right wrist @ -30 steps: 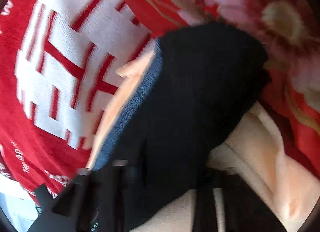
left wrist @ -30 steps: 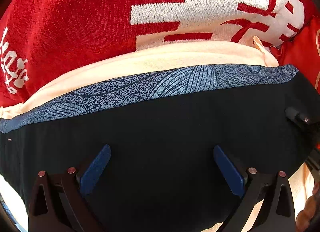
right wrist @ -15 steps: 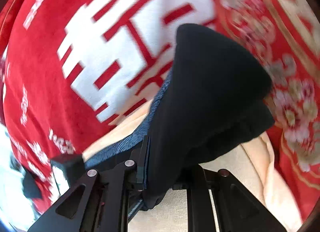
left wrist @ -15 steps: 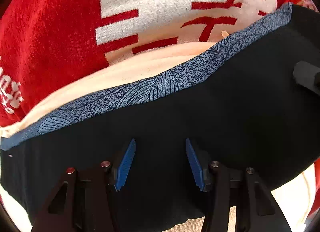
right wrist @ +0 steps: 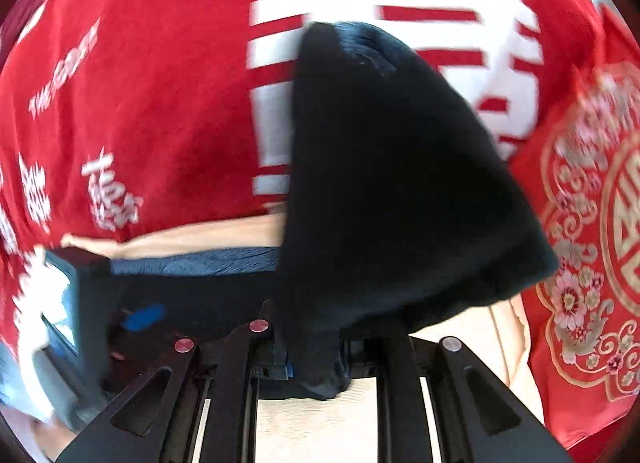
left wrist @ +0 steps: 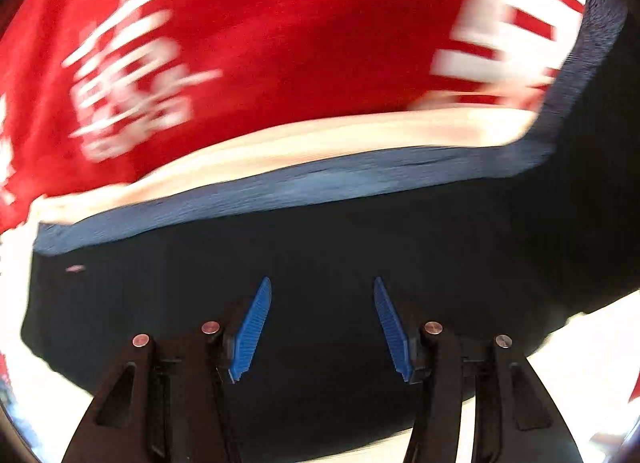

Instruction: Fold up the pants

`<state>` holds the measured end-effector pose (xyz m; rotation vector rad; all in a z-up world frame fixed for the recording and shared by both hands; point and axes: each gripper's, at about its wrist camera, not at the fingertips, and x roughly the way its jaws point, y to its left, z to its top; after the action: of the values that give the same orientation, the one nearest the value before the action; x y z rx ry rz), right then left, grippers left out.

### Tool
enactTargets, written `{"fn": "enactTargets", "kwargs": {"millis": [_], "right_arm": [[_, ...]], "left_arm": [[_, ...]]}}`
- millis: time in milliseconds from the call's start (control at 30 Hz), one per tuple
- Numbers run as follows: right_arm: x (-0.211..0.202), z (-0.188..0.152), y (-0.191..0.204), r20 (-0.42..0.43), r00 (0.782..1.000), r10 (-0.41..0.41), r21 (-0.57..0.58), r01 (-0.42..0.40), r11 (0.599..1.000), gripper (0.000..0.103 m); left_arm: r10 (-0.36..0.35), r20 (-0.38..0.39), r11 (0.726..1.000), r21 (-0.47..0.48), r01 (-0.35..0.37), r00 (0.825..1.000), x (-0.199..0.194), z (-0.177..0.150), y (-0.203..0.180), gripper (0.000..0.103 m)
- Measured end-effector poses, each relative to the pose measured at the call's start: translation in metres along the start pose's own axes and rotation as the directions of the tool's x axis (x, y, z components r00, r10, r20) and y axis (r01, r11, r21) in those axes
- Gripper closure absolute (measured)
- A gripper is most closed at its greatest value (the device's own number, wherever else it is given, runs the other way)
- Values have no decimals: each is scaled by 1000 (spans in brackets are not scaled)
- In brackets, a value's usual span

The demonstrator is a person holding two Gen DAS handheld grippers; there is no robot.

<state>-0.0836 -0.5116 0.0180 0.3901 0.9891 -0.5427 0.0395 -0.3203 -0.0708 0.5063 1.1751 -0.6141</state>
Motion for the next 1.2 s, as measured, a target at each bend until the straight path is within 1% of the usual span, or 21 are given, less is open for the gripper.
{"fn": "enactTargets", "kwargs": {"millis": [67,100,133,167,200,267,300,333,367,400,433,467,533,600,667,767,833,967,1000,1133,1200], "right_arm": [[11,-6,39,-25,999,-48,-79,46,996,82],[21,-11,61,-40,996,-74,-123,69,990,77],[33,-19,85,-64,993,-98,-177,85,980,66],[44,-27,104,-90,989,-113,-227,90,970,56],[58,-38,126,-129,982,-139,-294,96,951,44],[77,-61,163,-185,963,-197,-422,103,901,44],[75,-69,175,-183,960,-210,-449,109,887,44],[67,-72,177,-174,964,-199,-445,103,890,43],[56,-74,178,-177,971,-163,-417,76,906,43],[46,-73,174,-200,974,-107,-364,27,931,39],[39,-72,166,-226,973,-37,-298,-33,954,38],[33,-70,159,-255,965,66,-196,-118,973,38],[28,-65,135,-278,933,229,15,-234,972,38],[32,-62,118,-275,905,326,191,-281,941,38],[41,-59,104,-242,881,408,342,-316,885,38],[60,-59,95,-170,835,523,549,-361,754,39],[71,-63,95,-151,817,556,627,-356,693,46],[90,-74,94,-136,810,570,719,-315,619,51],[95,-77,91,-127,807,577,745,-307,593,52],[108,-92,80,-60,792,608,848,-281,450,52],[117,-93,79,-38,792,610,872,-272,407,53]], "left_arm": [[62,-11,998,-26,-62,998,1,-5,42,47],[81,-18,996,-36,-81,997,2,-6,57,47],[100,-31,993,-52,-101,995,4,-9,77,45],[107,-43,992,-65,-110,993,7,-11,93,38],[114,-53,990,-80,-118,992,9,-13,107,23],[128,-55,986,-100,-133,990,14,-19,133,21],[133,-76,986,-92,-140,988,21,-23,142,21],[119,-96,988,-93,-128,988,27,-27,149,18],[91,-91,988,-115,-101,992,31,-31,156,13],[90,-78,984,-147,-101,993,32,-33,163,3],[76,-81,982,-169,-89,994,36,-38,172,1],[54,-81,980,-188,-68,995,38,-40,176,1],[30,-81,974,-223,-47,996,41,-45,181,0],[29,-71,972,-229,-45,997,40,-48,182,0],[37,-60,974,-221,-49,998,39,-57,180,0],[25,-64,973,-226,-39,998,37,-59,181,0],[24,-67,974,-225,-39,997,37,-55,182,0],[25,-70,974,-225,-40,997,39,-47,183,0],[25,-69,974,-224,-40,997,39,-49,184,0],[23,-73,974,-222,-39,997,47,-46,184,0],[23,-73,975,-217,-39,997,45,-44,182,0]]}}
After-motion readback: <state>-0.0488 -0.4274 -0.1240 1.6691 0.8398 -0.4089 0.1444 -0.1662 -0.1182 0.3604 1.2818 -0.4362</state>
